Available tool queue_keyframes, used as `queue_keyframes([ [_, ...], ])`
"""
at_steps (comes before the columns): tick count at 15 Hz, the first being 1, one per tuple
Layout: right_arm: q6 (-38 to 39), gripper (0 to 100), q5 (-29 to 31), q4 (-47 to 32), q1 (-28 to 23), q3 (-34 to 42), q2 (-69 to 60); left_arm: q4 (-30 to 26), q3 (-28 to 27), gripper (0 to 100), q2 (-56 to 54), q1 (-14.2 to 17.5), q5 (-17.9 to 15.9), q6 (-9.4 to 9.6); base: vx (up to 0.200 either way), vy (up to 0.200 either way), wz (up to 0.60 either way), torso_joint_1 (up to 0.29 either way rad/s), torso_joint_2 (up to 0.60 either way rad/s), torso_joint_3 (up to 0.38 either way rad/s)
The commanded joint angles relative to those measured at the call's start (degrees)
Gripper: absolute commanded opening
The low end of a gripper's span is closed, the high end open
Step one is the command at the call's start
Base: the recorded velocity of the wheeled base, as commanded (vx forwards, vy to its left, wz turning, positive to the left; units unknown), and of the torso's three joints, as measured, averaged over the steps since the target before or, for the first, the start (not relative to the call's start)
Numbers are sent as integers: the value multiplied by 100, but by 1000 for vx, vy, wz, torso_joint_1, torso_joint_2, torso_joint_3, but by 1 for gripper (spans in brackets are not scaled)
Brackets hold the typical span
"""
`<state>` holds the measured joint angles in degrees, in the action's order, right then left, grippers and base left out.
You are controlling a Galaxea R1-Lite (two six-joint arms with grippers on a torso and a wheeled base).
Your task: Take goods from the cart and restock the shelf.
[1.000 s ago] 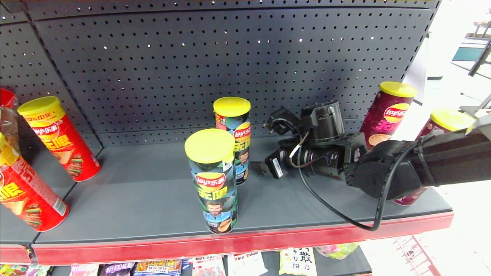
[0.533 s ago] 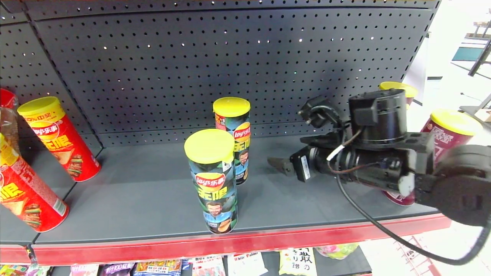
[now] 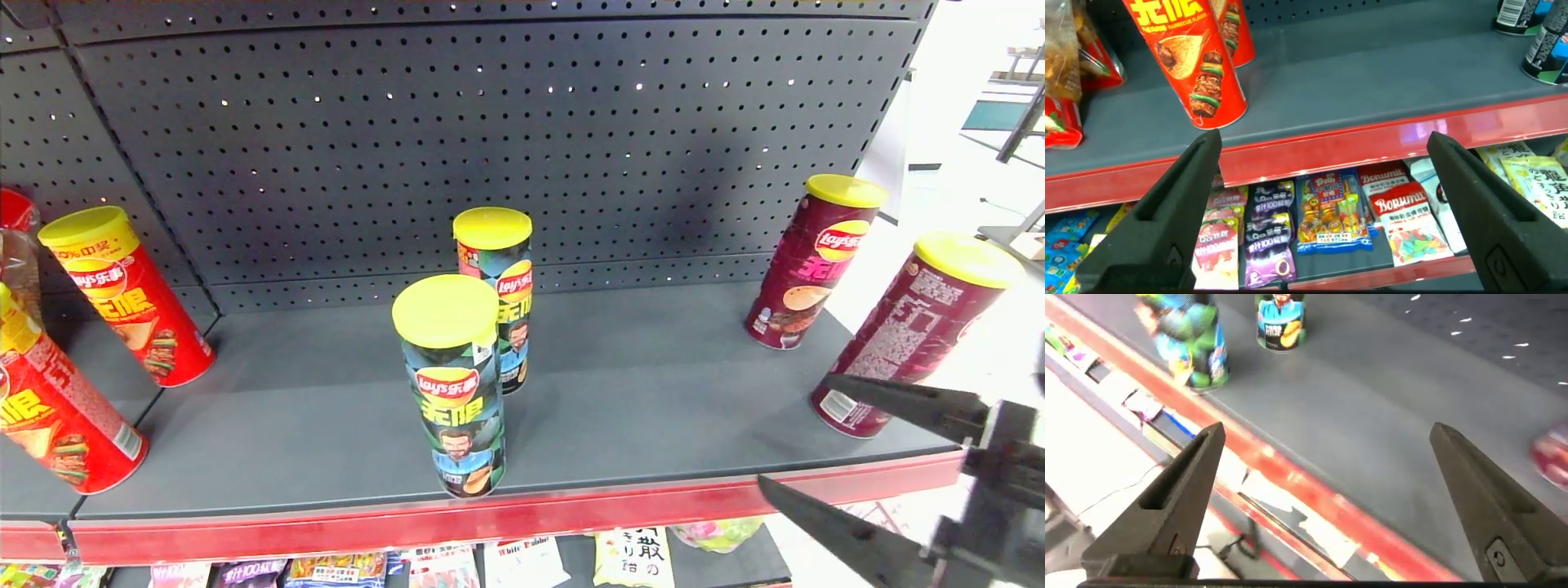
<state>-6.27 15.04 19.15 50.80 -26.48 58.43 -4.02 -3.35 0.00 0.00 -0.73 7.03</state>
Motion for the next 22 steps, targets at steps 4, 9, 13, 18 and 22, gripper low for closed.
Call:
queue_keyframes([
  [4, -24, 100, 473, -2794, -2839, 530, -3830, -2, 1, 100, 9, 0, 3, 0, 0, 0, 0, 0, 0, 0],
  [9, 284, 100, -696, -3330, -5510, 1031, -4727, 7, 1, 100, 9, 0, 3, -9, 0, 0, 0, 0, 0, 0],
  [13, 11, 100, -1706, -2882, -5370, 1628, -5403, -2, 1, 100, 9, 0, 3, -44, 0, 0, 0, 0, 0, 0],
  [18, 90, 100, -1803, -2109, -4843, 2437, -5333, 7, 1, 100, 9, 0, -15, -35, 0, 0, 0, 0, 0, 0],
  [22, 117, 100, -1838, -2091, -5080, 2446, -5843, 7, 1, 100, 9, 0, -15, -44, 0, 0, 0, 0, 0, 0],
])
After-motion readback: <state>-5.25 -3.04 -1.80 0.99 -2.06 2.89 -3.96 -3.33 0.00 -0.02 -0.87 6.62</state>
